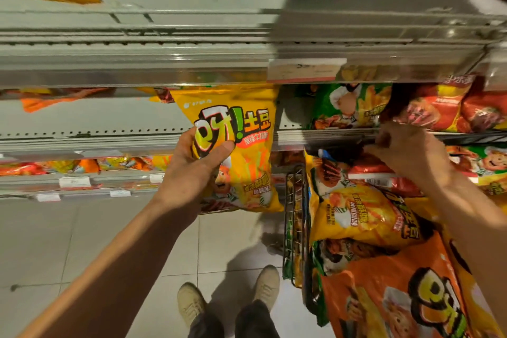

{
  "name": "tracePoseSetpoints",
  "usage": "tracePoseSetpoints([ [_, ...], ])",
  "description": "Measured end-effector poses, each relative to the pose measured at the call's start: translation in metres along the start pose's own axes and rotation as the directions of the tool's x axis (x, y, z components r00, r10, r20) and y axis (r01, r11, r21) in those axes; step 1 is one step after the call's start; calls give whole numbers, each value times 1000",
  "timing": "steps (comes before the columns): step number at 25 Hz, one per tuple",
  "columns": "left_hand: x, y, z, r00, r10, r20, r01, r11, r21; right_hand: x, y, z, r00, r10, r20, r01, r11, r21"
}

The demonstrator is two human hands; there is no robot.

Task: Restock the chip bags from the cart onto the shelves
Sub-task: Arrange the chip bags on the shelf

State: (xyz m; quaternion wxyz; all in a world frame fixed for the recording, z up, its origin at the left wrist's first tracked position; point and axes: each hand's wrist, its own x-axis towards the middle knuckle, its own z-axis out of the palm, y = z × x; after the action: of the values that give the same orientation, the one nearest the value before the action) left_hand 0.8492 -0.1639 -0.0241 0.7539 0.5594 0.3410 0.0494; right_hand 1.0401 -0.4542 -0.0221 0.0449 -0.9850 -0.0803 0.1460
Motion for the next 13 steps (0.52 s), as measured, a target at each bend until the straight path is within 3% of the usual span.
tracePoseSetpoints([
  [3, 1, 0, -12, 1000, -10, 15, 10, 1000, -23, -11, 0, -2, 996, 2, 89, 3, 998, -56],
  [6, 2, -2, -19, 1000, -9, 2, 9, 999, -37, -18, -13, 3, 997, -75, -31, 72, 995, -75],
  [9, 4, -4, -32, 1000, 13, 2, -13, 999, -34, -27, -42, 14, 950, -261, -169, 267, 964, 16],
  [13, 14, 7, -64, 996, 70, -47, -73, 996, -58, -38, -106, 25, 885, -451, -119, 466, 858, 216],
])
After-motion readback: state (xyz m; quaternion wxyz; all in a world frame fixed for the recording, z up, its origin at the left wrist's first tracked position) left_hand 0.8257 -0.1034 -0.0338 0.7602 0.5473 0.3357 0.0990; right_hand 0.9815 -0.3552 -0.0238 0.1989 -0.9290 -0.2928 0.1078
